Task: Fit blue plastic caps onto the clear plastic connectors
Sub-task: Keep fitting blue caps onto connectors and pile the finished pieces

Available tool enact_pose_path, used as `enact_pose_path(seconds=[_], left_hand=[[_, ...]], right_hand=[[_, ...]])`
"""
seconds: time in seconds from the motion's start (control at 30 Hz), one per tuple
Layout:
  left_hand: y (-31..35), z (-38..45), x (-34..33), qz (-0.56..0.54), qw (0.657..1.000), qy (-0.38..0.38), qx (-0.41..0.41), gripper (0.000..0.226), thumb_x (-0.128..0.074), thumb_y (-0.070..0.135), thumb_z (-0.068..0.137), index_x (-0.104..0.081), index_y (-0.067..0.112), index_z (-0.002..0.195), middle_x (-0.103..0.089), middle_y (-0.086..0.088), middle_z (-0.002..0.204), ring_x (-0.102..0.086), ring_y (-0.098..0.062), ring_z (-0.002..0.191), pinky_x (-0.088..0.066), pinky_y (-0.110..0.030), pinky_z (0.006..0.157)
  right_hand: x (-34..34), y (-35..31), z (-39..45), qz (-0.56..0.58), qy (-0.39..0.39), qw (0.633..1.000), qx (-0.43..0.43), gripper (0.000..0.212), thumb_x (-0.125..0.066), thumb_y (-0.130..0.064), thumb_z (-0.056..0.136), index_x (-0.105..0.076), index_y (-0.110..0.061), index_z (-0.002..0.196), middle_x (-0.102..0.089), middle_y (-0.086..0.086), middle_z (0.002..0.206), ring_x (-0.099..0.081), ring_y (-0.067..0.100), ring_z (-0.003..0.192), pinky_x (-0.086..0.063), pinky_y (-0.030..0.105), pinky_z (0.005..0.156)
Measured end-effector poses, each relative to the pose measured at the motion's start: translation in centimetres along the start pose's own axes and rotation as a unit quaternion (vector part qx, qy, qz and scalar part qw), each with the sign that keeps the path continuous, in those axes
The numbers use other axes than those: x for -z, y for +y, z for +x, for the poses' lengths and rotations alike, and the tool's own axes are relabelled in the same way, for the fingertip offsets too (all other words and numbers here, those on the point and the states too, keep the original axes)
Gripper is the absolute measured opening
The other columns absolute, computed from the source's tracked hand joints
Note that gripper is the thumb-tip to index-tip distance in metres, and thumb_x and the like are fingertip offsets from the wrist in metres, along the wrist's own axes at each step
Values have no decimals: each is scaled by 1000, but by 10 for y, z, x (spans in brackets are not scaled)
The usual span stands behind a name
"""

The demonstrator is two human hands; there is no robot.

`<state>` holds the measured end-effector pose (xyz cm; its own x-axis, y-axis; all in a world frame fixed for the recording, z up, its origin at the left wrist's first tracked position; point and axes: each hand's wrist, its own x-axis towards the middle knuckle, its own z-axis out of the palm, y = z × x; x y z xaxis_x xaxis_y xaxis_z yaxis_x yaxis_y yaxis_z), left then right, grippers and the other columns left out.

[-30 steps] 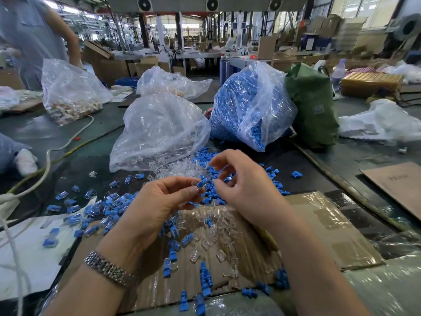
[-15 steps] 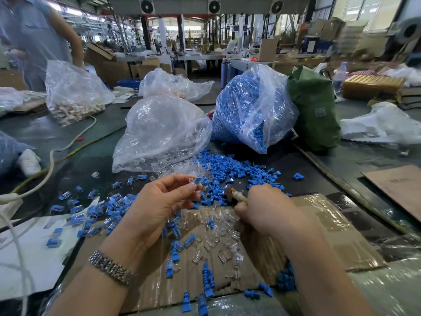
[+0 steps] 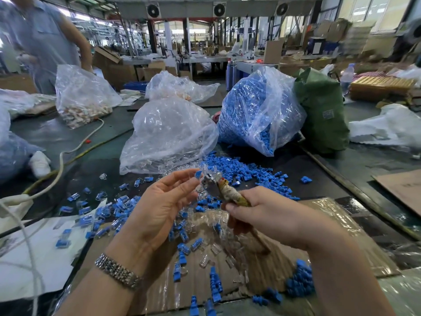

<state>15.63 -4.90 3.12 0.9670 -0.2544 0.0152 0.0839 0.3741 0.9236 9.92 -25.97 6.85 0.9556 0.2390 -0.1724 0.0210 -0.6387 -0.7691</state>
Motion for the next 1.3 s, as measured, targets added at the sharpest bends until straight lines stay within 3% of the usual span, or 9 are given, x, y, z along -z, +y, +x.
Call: enact_pose_path(seconds=[0.2,0.4,0.5,0.63,0.87,0.97,1.1,1.17,1.3], left_hand=[[-1,-1,0,47,998,-22,-24,35,-82,25,67,-80,19,102,-76,-8,114,-71,-24,108,-58,-34,91],[-3,-6,-3,160,983,-7,-86,33,-80,36,73,-79,26,104,-78,-1,109,-71,-11,104,-49,-32,91],[-5,-6,-4,202,972,2,-117,24,-76,31,79,-80,28,102,-78,1,105,-71,-8,103,-56,-22,83],[-5,-6,-4,226,964,8,-140,22,-74,27,79,-80,27,101,-79,4,101,-72,-4,98,-50,-7,81],[-4,-5,-8,238,959,27,-152,21,-74,23,82,-79,25,102,-79,3,101,-72,-8,100,-52,-11,86],[0,-6,-5,260,950,57,-165,18,-74,22,83,-78,29,100,-78,6,99,-72,-7,95,-55,-15,83],[6,-8,7,417,881,133,-179,16,-72,17,91,-73,31,98,-73,8,86,-68,-7,80,-54,-13,66],[8,-10,12,517,820,191,-158,11,-70,19,91,-70,30,91,-68,5,84,-63,-13,71,-50,-22,59],[12,-10,20,719,642,256,-74,10,-62,30,90,-65,31,80,-52,3,92,-46,-19,89,-37,-45,88]], right_hand=[[-4,1,-1,51,-26,998,5,37,-55,-34,104,-64,-2,87,-75,16,89,-70,35,92,-50,58,97],[-6,1,2,51,-23,998,5,34,-54,-38,103,-59,-8,86,-71,22,93,-68,40,85,-50,61,95],[-10,0,5,32,-18,999,9,30,-51,-40,104,-51,-19,82,-62,12,79,-60,22,70,-55,51,81],[-15,-4,10,5,5,1000,17,32,-49,-40,105,-47,-20,81,-54,4,71,-54,17,59,-48,38,62],[-11,-2,7,23,4,999,30,35,-52,-44,103,-53,-16,82,-62,5,70,-61,14,56,-50,28,57],[-3,0,4,15,10,999,33,38,-58,-55,96,-60,-18,86,-71,7,81,-68,19,68,-56,39,70],[8,11,6,-86,88,992,-22,34,-69,-58,87,-59,-26,88,-61,-6,79,-58,16,71,-43,34,61],[7,17,11,-158,122,977,-74,31,-68,-53,89,-54,-25,88,-60,-3,86,-57,17,78,-45,34,66],[1,29,22,-265,152,939,-157,32,-62,-48,94,-50,-19,103,-55,7,113,-53,29,104,-47,44,91]])
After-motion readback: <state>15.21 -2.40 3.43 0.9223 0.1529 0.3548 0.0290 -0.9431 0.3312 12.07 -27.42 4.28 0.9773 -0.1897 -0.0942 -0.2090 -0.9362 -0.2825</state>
